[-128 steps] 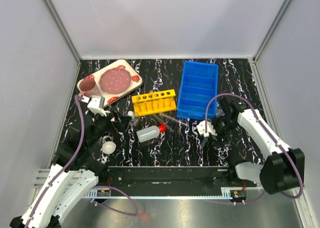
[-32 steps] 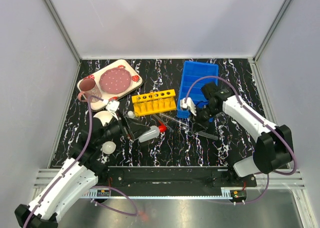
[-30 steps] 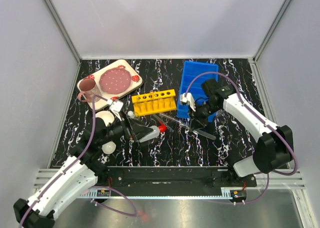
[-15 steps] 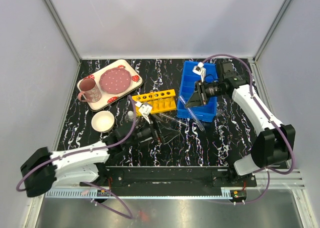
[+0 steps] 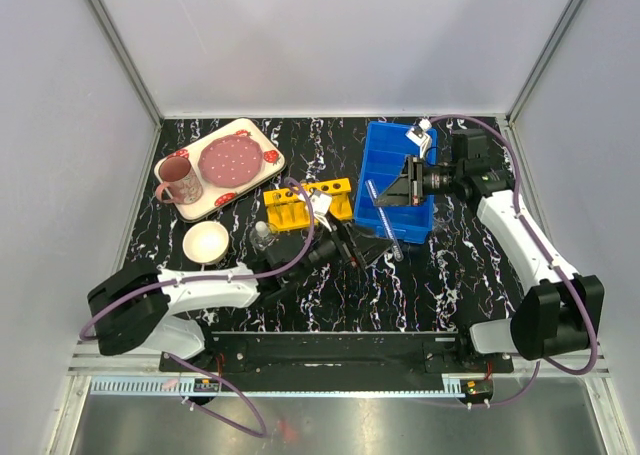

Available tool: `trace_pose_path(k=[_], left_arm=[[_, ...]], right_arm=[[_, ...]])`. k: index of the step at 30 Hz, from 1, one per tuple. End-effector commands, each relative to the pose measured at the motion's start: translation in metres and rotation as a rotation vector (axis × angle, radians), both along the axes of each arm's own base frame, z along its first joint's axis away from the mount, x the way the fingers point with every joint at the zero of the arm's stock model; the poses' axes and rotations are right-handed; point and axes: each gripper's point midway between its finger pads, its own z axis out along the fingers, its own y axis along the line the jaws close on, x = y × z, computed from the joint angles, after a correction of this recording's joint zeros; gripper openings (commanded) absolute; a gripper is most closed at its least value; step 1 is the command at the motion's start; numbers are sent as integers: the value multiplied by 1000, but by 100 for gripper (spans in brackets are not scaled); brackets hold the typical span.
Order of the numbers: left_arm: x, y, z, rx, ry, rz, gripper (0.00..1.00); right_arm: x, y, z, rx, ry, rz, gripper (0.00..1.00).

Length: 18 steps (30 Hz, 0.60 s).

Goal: Organize the chemistry lab equipment

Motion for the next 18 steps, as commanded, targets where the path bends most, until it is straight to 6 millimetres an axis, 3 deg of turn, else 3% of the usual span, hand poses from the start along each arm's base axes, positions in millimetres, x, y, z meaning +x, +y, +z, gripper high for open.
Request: trace_pose_path(k=[1,5,8,18], left_arm=[[7,-11,44,-139,-6,19,99],[10,-23,29,-104,71,7,98],[12,-29,28,-85,96,4,90],[2,-32,35,-110,127,-52,45]], right_arm=[[1,0,22,52,-52,-24,17],[1,-1,25,70,-42,-42,17],[1,-2,24,81,-31,-53,17],[-3,-8,24,89,-37,-81,18]])
